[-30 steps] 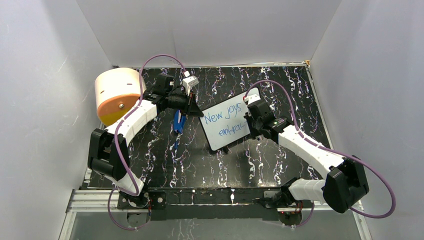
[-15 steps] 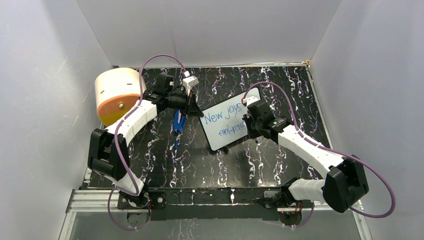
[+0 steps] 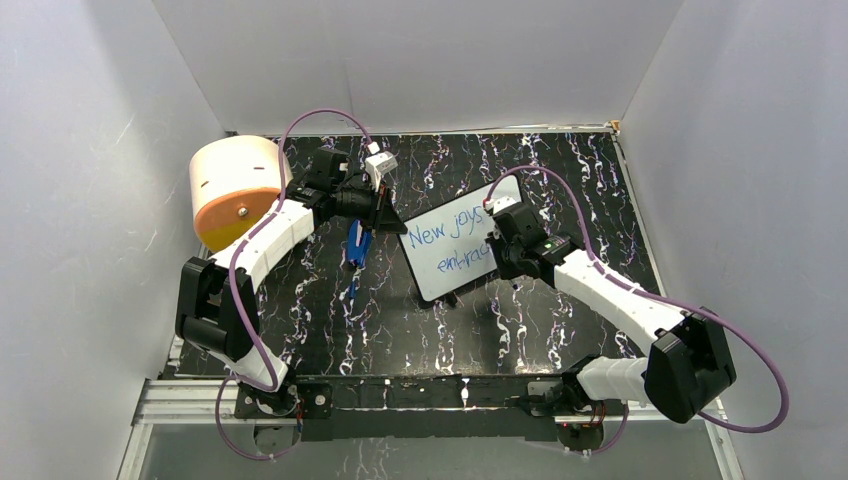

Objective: Write a sentence on the whiteboard

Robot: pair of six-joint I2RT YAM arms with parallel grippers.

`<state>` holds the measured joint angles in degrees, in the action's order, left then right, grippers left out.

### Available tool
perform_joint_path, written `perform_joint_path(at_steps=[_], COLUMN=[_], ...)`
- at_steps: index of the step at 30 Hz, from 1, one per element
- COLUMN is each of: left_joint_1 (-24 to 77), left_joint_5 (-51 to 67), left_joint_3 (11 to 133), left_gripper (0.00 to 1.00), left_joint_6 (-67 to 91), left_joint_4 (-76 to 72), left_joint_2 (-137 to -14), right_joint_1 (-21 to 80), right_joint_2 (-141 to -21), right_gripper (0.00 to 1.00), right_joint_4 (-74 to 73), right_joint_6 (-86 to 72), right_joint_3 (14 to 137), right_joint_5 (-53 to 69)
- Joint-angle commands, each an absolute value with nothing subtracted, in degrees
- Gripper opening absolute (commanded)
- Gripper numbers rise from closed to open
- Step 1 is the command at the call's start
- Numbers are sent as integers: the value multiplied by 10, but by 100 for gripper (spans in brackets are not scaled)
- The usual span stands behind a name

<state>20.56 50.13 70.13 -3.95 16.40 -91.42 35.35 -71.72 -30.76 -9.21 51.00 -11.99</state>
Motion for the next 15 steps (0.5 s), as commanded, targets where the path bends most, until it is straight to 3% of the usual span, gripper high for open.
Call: perform_joint_path(at_steps=[1,15], left_joint_1=[207,207], left_joint_5=[482,481], left_joint_3=[705,705], left_gripper=[0,0], left_joint_6=[-68,-69], left_joint_4=[195,194], left_joint_2=[-921,-920], right_joint_1=[354,352], right_joint_2=[-724,-720], right_gripper=[0,0], right_joint_4=[-309,-284], right_joint_6=[-98,-106], right_joint_3=[514,516], right_joint_5=[-143,-188])
